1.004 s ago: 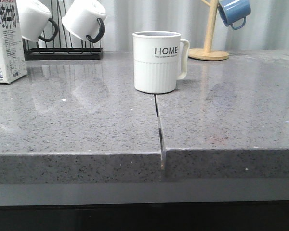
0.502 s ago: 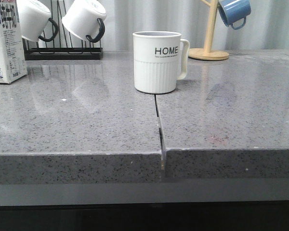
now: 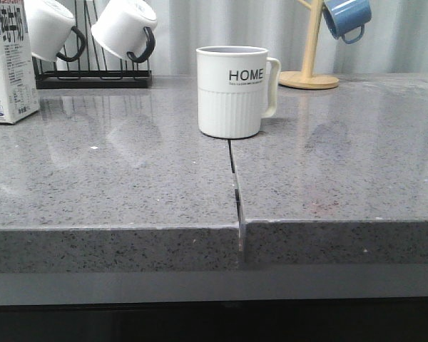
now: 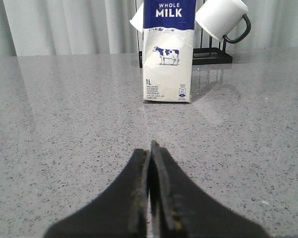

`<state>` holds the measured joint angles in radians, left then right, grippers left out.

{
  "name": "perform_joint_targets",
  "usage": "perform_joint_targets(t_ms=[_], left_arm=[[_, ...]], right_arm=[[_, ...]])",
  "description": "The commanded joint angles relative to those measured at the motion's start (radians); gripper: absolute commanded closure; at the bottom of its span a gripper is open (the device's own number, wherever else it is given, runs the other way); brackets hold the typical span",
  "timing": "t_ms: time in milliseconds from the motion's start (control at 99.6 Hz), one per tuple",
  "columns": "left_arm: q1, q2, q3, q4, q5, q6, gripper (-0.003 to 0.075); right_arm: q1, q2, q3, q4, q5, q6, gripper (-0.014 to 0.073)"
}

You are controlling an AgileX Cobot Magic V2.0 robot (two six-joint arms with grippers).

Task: Place milk next to cup
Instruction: 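Move the open left gripper to the milk carton, then close the left gripper on the milk carton and lift it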

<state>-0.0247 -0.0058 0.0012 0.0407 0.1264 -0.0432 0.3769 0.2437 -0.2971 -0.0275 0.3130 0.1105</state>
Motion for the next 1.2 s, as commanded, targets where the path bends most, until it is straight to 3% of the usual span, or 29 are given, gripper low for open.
perform_joint_targets(t_ms=[0, 181, 191, 261, 361, 402, 552, 783, 1195], left_arm=[[-0.007, -0.032, 0.022, -0.008, -0.071, -0.002, 0.0741], [-0.005, 0.030, -0.052, -0.004, 0.005, -0.002, 0.0741], [-0.007, 0.414, -0.290, 0.019, -0.005, -0.002, 0.0629], [-0.007, 0.457, -0.309, 0.029, -0.038, -0.002, 0.0439], [-0.007, 0.515, -0.321, 0.036, -0.121, -0.002, 0.0087], [-0.007, 0.542, -0.323, 0.036, -0.144, -0.002, 0.0004], [-0.007, 0.646, -0.363, 0.038, -0.218, -0.037, 0.0081], [-0.007, 0.835, -0.470, 0.012, -0.389, -0.058, 0.0081], [-0.065, 1.175, -0.706, -0.017, -0.459, -0.056, 0.0081]], right_arm=[[-0.001, 0.004, -0.027, 0.000, -0.070, -0.001, 0.0662], [-0.001, 0.004, -0.027, 0.000, -0.070, -0.001, 0.0662], [-0.001, 0.004, -0.027, 0.000, -0.070, -0.001, 0.0662], [-0.001, 0.004, -0.027, 0.000, -0.070, -0.001, 0.0662], [-0.001, 0.004, -0.027, 0.000, -0.070, -0.001, 0.0662], [-0.001, 0.004, -0.027, 0.000, -0.070, -0.001, 0.0662], [-0.001, 0.004, -0.027, 0.000, -0.070, -0.001, 0.0662], [-0.001, 0.004, -0.027, 0.000, -0.070, -0.001, 0.0662], [-0.001, 0.004, -0.027, 0.000, -0.070, -0.001, 0.0662]])
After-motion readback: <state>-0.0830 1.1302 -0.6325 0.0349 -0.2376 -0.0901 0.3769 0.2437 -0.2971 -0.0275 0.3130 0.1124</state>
